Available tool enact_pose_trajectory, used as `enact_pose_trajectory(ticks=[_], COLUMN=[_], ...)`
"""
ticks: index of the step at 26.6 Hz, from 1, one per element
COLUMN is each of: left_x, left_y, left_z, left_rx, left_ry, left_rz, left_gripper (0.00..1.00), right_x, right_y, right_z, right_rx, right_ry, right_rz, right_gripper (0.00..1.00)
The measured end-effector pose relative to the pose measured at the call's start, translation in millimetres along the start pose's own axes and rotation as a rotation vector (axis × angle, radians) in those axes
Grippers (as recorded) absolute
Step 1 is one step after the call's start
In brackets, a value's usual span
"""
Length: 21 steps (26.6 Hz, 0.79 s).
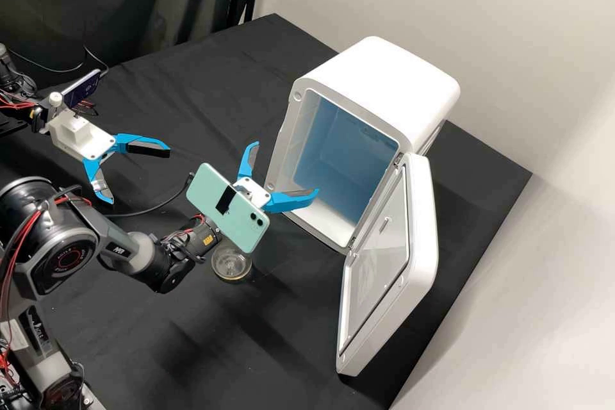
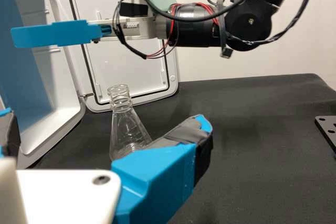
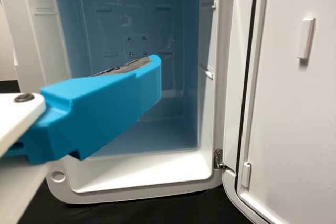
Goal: Place the flask in the incubator
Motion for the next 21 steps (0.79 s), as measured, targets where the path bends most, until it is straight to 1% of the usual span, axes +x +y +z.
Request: enact_pose_trajectory(ticks=[3, 6, 9, 10, 12, 14, 17, 21], left_x=[0.0, 0.0, 0.0, 0.0, 0.0, 0.0, 0.0, 0.0], left_y=[0.0, 0.0, 0.0, 0.0, 0.0, 0.0, 0.0, 0.0], left_z=[0.0, 0.0, 0.0, 0.0, 0.0, 0.0, 0.0, 0.0], left_rx=[0.0, 0.0, 0.0, 0.0, 0.0, 0.0, 0.0, 0.0], left_ry=[0.0, 0.0, 0.0, 0.0, 0.0, 0.0, 0.0, 0.0], left_rz=[0.0, 0.0, 0.0, 0.0, 0.0, 0.0, 0.0, 0.0], left_gripper=[1.0, 1.0, 1.0, 1.0, 1.0, 1.0, 1.0, 1.0], right_x=[-4.7, -10.3, -16.3, -17.8, -22.1, -24.9, -30.8, -39.4], right_y=[2.3, 5.0, 9.7, 10.7, 10.4, 10.1, 7.5, 4.9], right_z=[5.8, 11.4, 12.4, 12.2, 12.1, 13.3, 14.8, 21.1], right_rx=[-0.009, -0.016, -0.024, -0.028, -0.035, -0.039, -0.046, -0.047], right_ry=[-0.015, -0.036, -0.041, -0.037, -0.031, -0.035, -0.036, -0.066], right_rz=[0.0, 0.002, 0.012, 0.013, 0.003, -0.003, -0.026, -0.045], right_gripper=[1.0, 1.0, 1.0, 1.0, 1.0, 1.0, 1.0, 1.0])
